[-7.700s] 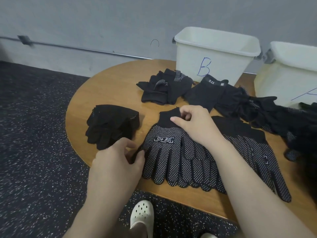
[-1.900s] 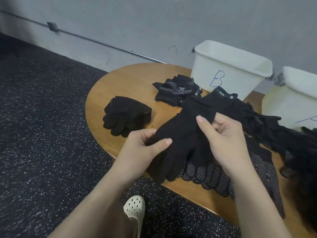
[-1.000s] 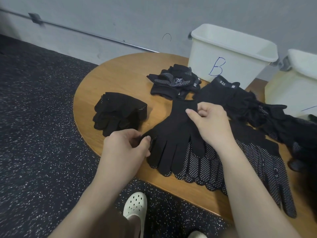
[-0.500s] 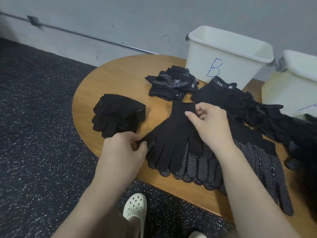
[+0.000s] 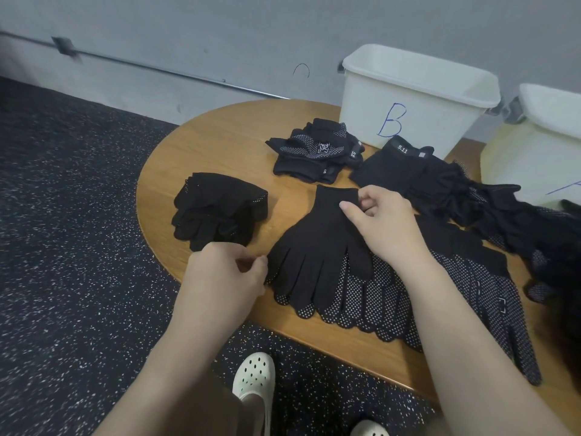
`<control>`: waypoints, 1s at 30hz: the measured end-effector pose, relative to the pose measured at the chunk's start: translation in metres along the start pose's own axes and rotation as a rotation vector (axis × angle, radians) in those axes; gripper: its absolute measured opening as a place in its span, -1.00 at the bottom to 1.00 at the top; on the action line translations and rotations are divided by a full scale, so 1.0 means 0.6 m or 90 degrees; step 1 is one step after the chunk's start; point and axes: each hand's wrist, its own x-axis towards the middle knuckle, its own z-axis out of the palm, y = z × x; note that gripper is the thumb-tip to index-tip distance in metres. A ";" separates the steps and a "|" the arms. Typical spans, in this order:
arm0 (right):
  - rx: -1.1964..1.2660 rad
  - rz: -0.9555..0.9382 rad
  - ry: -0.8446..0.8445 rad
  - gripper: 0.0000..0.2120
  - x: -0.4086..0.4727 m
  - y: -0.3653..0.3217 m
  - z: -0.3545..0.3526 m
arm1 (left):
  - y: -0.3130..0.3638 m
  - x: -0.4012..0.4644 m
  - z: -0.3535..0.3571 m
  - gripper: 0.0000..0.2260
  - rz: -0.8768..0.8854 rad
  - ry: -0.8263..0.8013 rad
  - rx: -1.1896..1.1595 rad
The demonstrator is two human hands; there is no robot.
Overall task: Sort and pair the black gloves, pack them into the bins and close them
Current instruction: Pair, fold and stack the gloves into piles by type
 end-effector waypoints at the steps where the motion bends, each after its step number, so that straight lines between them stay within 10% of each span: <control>1: 0.010 0.005 -0.001 -0.81 0.000 0.000 -0.001 | -0.001 0.000 0.001 -0.73 -0.001 0.005 0.014; 9: 0.026 -0.008 -0.014 -0.86 -0.007 0.000 -0.002 | 0.003 -0.010 -0.008 -0.94 0.162 0.018 0.024; 16: 0.035 -0.012 -0.030 -0.87 -0.011 0.002 -0.008 | 0.004 -0.026 -0.009 -0.53 0.352 -0.214 0.085; 30: 0.008 -0.015 -0.044 -0.89 -0.012 -0.005 -0.008 | 0.024 -0.034 0.010 -0.91 0.360 -0.136 0.026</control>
